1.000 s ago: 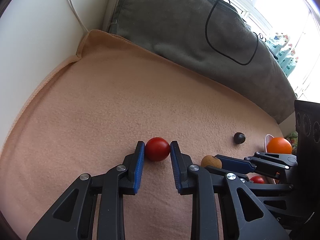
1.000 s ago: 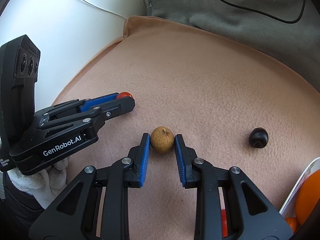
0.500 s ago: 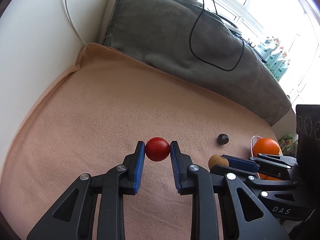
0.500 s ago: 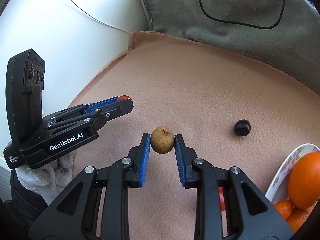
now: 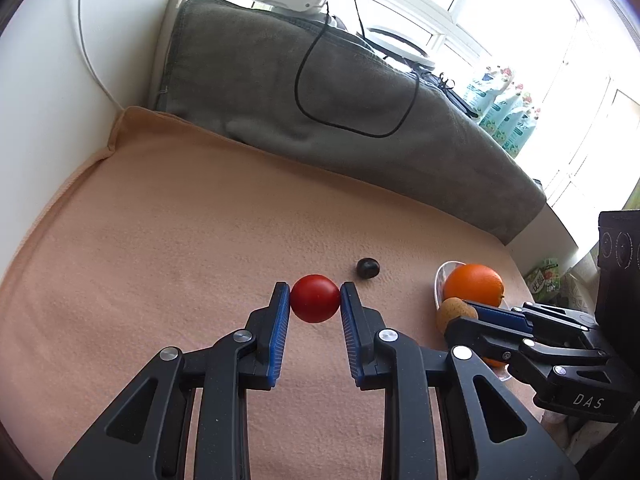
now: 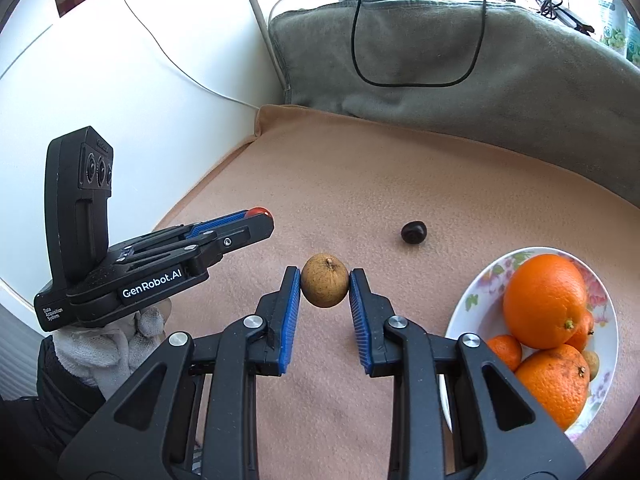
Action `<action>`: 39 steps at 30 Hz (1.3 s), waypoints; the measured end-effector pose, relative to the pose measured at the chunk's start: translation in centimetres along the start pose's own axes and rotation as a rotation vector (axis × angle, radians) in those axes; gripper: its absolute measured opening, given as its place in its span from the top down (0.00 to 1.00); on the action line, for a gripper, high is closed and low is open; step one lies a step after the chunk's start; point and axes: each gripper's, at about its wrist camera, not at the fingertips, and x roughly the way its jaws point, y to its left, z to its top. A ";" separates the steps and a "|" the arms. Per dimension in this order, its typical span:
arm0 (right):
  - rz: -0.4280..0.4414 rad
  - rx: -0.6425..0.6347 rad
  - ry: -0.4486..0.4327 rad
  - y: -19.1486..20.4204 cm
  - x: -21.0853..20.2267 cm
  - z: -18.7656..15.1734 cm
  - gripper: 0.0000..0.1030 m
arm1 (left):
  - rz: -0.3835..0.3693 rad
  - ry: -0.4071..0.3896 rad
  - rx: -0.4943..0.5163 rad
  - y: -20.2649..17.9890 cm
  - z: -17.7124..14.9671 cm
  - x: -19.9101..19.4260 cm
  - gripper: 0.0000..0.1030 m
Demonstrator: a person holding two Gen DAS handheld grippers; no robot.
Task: Organize fruits
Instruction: 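Lift and carry the brown fruit and red tomato toward the floral plate with both grippers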
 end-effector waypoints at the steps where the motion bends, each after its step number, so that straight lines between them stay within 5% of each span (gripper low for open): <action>1: -0.005 0.001 -0.008 -0.2 -0.5 -0.1 0.75 | -0.008 0.002 0.005 -0.4 -0.1 0.0 0.77; 20: -0.123 0.154 -0.100 -8.4 -8.9 -4.6 0.75 | -0.154 0.075 0.117 -9.0 -1.8 2.8 0.77; 39: -0.216 0.284 -0.104 -15.8 -10.6 -6.7 0.75 | -0.156 0.112 0.147 -11.6 -2.0 5.1 0.77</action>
